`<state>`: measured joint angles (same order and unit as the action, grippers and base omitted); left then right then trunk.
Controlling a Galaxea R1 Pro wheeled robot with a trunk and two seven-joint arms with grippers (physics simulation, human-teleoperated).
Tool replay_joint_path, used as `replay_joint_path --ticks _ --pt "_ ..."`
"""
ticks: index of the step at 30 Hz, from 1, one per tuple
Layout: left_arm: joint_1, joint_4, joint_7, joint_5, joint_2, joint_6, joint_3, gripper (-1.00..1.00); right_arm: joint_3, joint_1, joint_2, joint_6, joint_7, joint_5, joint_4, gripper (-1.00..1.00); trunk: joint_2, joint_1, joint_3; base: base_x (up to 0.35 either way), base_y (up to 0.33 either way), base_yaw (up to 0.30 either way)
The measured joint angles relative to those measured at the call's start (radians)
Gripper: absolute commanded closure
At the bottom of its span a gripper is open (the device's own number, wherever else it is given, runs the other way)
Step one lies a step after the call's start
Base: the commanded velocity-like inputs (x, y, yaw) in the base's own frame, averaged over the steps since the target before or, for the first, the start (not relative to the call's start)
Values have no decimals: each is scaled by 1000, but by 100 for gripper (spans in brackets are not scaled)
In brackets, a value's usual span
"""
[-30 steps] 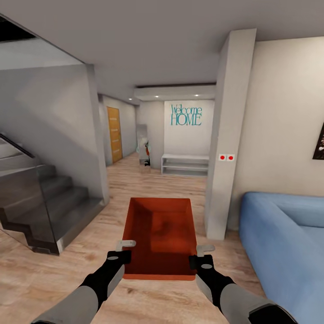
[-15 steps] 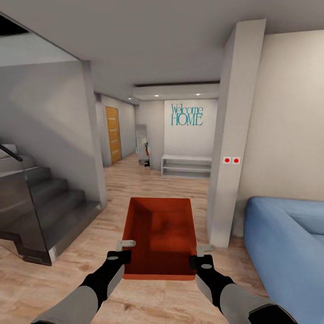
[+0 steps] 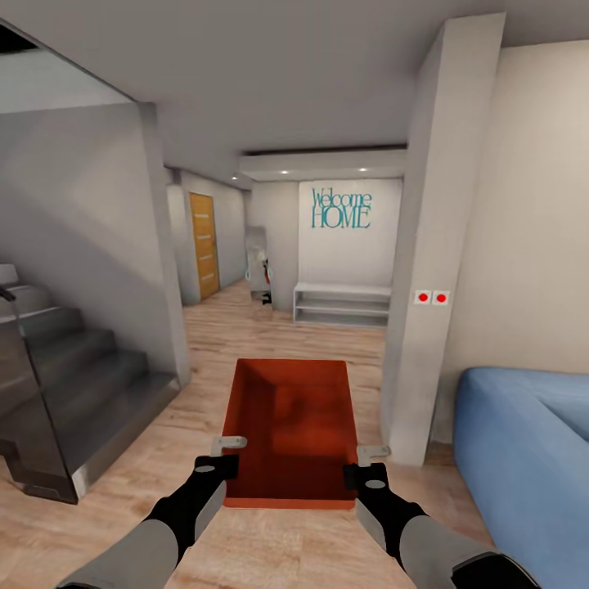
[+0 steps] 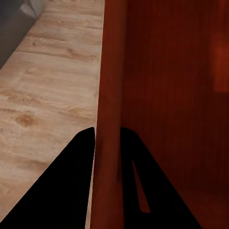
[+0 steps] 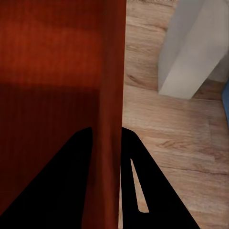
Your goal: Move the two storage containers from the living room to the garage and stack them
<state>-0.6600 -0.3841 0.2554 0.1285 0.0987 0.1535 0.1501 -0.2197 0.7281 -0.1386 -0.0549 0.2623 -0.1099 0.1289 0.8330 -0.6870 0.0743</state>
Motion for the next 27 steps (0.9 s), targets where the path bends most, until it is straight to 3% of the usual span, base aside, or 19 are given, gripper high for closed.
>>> replay_joint_path --ticks 27 --pt "0 -3 0 -3 0 1 0 100 0 0 0 -3 0 -2 0 100 0 0 0 323 88 0"
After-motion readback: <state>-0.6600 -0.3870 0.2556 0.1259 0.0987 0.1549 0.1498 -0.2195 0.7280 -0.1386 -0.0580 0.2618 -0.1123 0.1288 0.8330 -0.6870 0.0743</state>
